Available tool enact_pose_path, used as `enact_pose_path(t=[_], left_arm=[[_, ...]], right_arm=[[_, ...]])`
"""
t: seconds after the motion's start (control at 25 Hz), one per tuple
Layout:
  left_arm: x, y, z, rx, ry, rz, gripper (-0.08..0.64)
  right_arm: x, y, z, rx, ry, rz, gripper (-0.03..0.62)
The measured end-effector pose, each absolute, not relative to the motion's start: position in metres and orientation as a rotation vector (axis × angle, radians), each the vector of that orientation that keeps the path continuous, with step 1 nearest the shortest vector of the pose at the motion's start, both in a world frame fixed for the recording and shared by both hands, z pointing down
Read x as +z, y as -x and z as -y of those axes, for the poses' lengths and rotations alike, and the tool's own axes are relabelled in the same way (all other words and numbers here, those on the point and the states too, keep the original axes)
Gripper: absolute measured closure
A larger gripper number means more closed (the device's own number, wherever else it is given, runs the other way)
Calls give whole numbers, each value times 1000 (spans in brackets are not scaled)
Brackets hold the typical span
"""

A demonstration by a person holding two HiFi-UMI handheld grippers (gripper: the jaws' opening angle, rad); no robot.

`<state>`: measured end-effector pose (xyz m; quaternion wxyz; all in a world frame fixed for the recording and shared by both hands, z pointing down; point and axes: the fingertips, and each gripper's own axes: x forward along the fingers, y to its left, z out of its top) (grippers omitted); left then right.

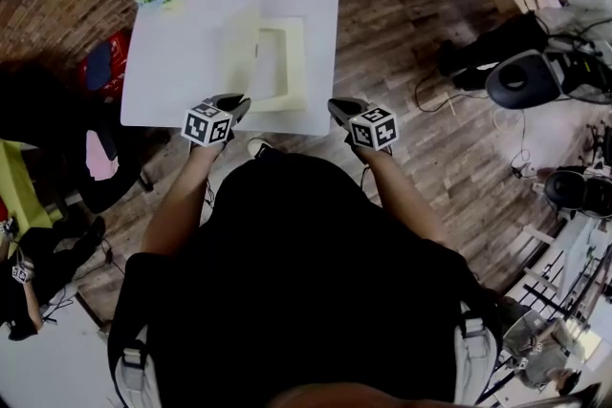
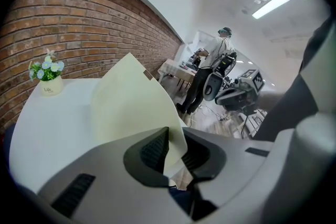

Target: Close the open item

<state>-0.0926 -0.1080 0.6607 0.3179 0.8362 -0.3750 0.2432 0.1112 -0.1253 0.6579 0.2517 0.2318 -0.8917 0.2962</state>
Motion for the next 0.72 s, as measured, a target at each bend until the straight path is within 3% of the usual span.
enact_pose_path(t=[0.72], left_arm=[[684,46,119,709,-2203,827,506]], right_arm=[[671,-131,127,858,-652,2383,572]])
